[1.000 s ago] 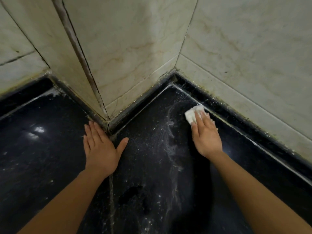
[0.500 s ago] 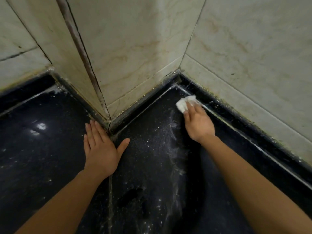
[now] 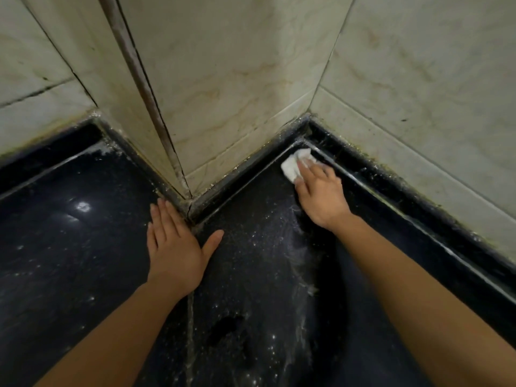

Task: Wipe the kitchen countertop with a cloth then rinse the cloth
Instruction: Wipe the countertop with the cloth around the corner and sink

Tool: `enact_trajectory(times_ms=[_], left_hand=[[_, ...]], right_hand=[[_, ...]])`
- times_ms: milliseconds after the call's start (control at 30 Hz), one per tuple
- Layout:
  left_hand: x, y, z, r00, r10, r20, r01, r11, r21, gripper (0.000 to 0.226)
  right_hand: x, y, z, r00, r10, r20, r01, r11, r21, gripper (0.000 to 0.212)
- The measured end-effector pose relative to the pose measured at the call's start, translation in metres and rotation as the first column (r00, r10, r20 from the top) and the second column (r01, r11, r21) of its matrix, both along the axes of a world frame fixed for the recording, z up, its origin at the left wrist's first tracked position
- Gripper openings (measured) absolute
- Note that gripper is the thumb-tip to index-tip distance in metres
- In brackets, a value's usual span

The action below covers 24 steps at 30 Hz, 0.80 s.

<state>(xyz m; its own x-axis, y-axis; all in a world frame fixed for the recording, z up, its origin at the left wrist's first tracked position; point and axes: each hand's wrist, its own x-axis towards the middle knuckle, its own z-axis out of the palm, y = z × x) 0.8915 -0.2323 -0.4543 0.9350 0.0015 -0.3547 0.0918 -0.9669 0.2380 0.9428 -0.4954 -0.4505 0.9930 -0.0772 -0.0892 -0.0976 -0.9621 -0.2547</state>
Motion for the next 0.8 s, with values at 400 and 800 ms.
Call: enact_trajectory(times_ms=[400,800], left_hand=[[0.000,-0.001,0.001,1.000,0.001,-0.012,-0.001,1.000,-0.007,0.103],[0.002,0.000,0.002,0.999,-0.008,-0.036,0.008,1.000,-0.006,0.104]], right_hand=[[0.041,0.003,0.001,0.999,-0.052,-0.005,0.051,0.998,-0.039,0.050],[-0.040,-0.044,-0.005,0.962,0.272,0.036,-0.274,0.959,0.070,0.059]])
